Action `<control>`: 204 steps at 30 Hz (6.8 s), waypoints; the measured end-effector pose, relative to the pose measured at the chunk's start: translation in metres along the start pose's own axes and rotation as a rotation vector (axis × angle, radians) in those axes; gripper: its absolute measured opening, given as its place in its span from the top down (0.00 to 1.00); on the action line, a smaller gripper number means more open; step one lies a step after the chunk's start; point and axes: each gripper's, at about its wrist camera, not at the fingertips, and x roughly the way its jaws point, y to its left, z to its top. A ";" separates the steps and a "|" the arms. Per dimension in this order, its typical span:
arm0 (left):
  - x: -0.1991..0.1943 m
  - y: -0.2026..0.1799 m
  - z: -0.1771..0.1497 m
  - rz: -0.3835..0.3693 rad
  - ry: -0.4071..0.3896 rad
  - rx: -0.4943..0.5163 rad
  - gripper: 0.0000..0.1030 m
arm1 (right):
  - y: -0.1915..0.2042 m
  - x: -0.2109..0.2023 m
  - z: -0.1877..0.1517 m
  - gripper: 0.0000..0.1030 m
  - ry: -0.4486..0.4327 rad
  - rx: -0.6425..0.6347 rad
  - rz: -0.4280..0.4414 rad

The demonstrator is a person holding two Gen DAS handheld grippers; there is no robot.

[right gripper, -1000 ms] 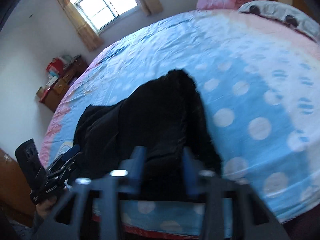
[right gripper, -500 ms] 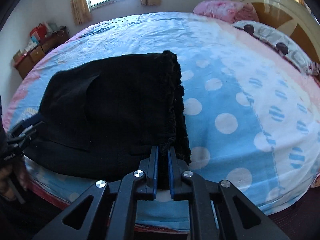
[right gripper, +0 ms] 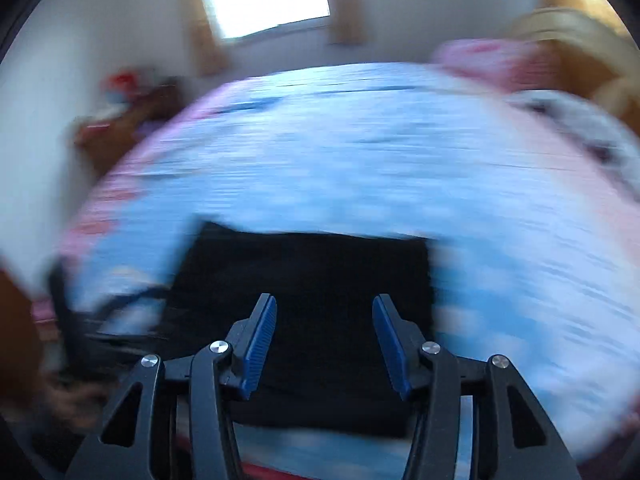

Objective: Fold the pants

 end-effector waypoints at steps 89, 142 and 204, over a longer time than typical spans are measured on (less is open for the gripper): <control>-0.117 0.174 0.076 0.156 -0.149 -0.085 0.93 | 0.086 0.127 0.141 0.83 0.074 -0.166 0.251; -0.119 0.248 0.026 0.541 -0.144 -0.237 0.04 | 0.108 0.268 0.172 0.33 0.095 -0.032 0.138; -0.196 0.128 0.032 0.457 -0.315 -0.132 0.00 | 0.187 0.036 0.051 0.25 -0.287 -0.230 0.086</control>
